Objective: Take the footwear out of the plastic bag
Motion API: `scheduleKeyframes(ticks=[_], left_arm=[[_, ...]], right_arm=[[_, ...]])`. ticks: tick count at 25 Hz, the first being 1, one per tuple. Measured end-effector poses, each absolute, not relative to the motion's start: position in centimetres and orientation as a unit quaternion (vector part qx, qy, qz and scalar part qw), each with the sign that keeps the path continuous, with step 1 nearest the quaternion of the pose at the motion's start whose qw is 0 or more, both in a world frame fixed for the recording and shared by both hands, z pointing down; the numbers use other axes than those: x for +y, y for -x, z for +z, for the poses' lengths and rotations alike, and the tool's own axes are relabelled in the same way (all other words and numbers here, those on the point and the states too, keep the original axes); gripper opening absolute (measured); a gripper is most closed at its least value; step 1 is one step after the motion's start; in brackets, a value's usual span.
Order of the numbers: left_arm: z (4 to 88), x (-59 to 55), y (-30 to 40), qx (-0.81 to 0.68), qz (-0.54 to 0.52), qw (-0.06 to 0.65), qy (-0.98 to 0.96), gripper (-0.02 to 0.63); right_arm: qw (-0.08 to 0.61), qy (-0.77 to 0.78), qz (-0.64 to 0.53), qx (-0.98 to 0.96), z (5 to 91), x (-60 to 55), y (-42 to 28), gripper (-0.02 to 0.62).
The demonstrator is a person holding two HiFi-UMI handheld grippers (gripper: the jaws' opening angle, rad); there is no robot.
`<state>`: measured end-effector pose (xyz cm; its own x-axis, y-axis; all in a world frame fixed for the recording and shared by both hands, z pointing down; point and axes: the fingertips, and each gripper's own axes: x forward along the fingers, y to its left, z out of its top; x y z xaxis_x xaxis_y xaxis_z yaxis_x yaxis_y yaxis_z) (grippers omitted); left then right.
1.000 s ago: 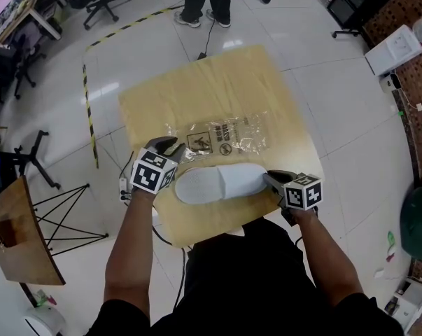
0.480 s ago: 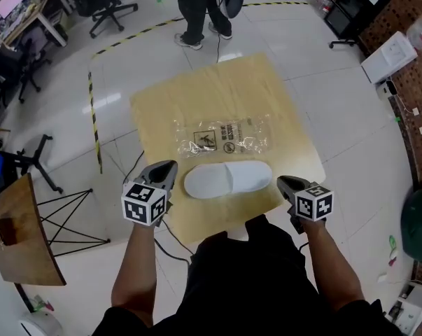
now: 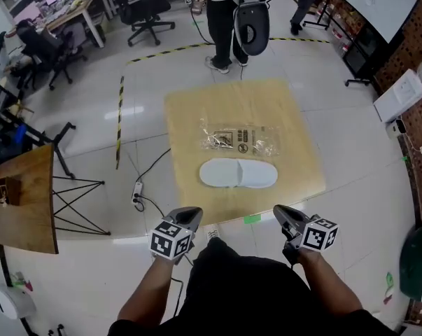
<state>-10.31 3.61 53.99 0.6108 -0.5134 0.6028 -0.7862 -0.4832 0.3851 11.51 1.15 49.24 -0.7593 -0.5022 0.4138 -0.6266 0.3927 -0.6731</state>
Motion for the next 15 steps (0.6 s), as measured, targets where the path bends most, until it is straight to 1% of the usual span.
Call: scheduleKeyframes(ticks=[3,5,9,12,15], left_arm=[[53.7,8.1,7.4,-0.393,0.199,0.336,-0.833,0.006],[52.5,10.1,5.7,-0.399,0.198,0.316,-0.838,0.006],[47.6,14.6,2.2,-0.422,0.152,0.278,-0.85,0.006],[45.3,19.4,0.0,-0.432,0.144,0.256,-0.853,0.006],[45.8,24.7,-1.0,-0.433,0.169,0.261,-0.846,0.006]], right_arm=[[0.048,-0.325,0.421,-0.845,47.2,4.6,-12.5,0.002],[0.041,-0.32,0.395,-0.86,45.5,7.2,-14.1,0.002],[0.025,-0.306,0.354,-0.884,42.9,13.8,-17.7,0.0],[0.009,-0.308,0.357,-0.882,42.9,18.3,-20.3,0.0],[0.01,-0.308,0.375,-0.874,44.3,22.4,-21.7,0.0]])
